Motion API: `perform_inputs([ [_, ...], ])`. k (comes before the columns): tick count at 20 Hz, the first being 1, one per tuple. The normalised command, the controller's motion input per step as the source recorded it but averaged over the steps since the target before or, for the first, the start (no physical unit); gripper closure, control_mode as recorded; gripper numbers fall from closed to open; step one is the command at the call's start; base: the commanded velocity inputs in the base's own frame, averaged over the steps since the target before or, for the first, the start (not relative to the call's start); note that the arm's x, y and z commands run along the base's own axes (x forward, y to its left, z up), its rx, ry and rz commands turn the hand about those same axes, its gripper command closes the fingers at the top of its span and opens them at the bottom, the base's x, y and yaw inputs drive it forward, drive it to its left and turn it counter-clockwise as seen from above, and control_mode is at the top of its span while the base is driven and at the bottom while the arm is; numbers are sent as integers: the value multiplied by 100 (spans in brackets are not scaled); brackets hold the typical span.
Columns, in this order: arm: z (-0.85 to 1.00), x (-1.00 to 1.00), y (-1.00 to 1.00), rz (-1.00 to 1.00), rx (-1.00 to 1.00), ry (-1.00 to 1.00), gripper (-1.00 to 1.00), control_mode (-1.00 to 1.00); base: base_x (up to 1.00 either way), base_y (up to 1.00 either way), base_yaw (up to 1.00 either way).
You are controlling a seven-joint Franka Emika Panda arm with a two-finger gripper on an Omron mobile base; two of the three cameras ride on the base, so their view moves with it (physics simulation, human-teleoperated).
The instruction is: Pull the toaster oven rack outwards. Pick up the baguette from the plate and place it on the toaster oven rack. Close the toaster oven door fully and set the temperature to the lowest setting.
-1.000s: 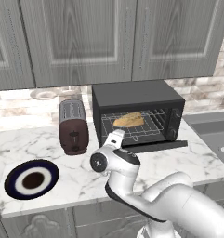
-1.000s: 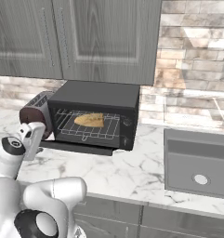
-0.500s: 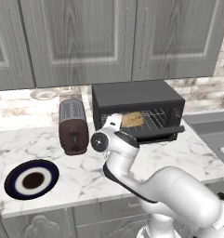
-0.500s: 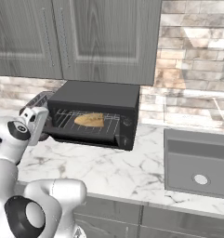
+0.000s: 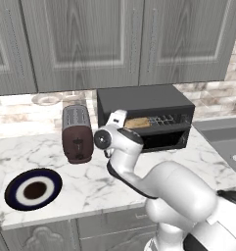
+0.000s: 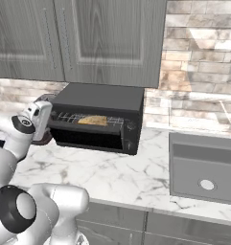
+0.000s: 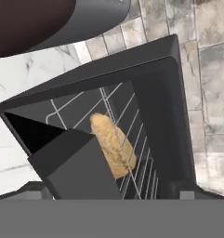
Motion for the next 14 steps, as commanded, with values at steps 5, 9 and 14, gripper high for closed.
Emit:
perform_inputs([
  [5, 11, 36, 0, 0, -3, -13, -100, -100, 0, 0, 0],
  [9, 13, 44, 0, 0, -3, -14, -100, -100, 0, 0, 0],
  [14, 16, 43, 0, 1, -3, -15, -100, -100, 0, 0, 0],
])
